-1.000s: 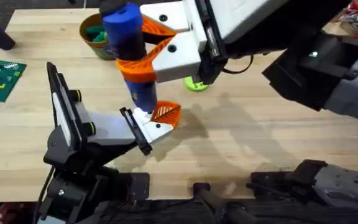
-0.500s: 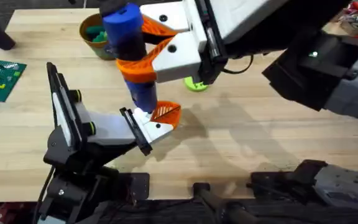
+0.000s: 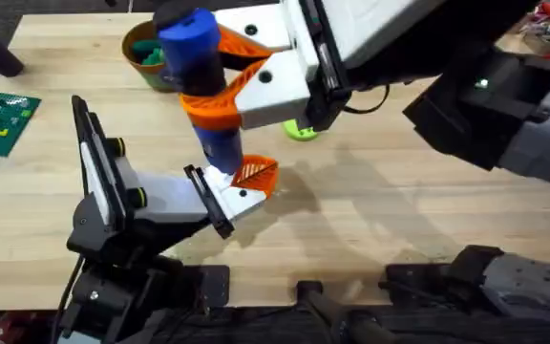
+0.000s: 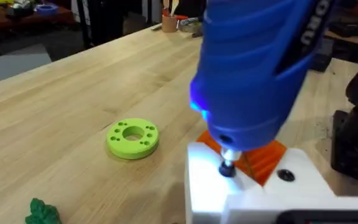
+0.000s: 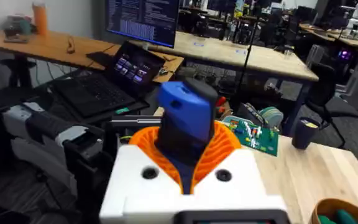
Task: Pick up the gripper from the table and insert it into the empty holder that is missing its gripper. Then pick up a screw, insert it into the mounting hole, and use the screwdriver to tighten it. Finally, clean up the table by picking up the vegetable and placing it into the bucket.
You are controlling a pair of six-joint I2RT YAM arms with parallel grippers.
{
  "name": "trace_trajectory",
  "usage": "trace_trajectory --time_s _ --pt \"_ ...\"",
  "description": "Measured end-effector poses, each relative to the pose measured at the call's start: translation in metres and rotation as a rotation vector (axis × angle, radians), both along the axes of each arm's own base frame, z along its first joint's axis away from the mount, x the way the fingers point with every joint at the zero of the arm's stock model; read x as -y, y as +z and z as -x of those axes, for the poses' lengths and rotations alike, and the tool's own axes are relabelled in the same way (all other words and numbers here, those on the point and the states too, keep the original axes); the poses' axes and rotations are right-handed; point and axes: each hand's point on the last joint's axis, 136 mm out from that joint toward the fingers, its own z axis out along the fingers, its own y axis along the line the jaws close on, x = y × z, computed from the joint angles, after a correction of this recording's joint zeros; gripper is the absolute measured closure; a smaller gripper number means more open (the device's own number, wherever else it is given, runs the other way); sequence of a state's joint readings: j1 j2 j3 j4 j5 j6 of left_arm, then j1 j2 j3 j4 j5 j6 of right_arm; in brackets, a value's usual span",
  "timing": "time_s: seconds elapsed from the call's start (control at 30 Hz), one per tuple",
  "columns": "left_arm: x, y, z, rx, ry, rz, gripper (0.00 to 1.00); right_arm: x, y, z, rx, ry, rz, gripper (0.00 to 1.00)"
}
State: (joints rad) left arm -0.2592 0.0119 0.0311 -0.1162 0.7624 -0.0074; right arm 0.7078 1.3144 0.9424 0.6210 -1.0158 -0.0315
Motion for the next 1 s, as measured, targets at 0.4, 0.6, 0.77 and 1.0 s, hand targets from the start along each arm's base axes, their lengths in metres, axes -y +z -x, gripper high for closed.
trace_trajectory --time_s 0.4,0.6,0.77,1.0 --pt "0.0 0.0 0.0 0.0 0.0 0.0 0.992 0.0 0.0 0.001 0.003 0.003 -0.002 0.942" --pt "0.0 0.0 0.0 0.0 0.0 0.0 0.992 0.003 0.02 0.004 0.045 0.01 -0.072 0.942" --pt "0.0 0.0 0.0 0.0 0.0 0.0 0.992 0.004 0.025 0.004 0.008 0.015 -0.07 0.942" --pt "0.0 0.0 0.0 0.0 0.0 0.0 0.992 0.005 0.031 0.004 -0.007 0.021 -0.072 0.942"
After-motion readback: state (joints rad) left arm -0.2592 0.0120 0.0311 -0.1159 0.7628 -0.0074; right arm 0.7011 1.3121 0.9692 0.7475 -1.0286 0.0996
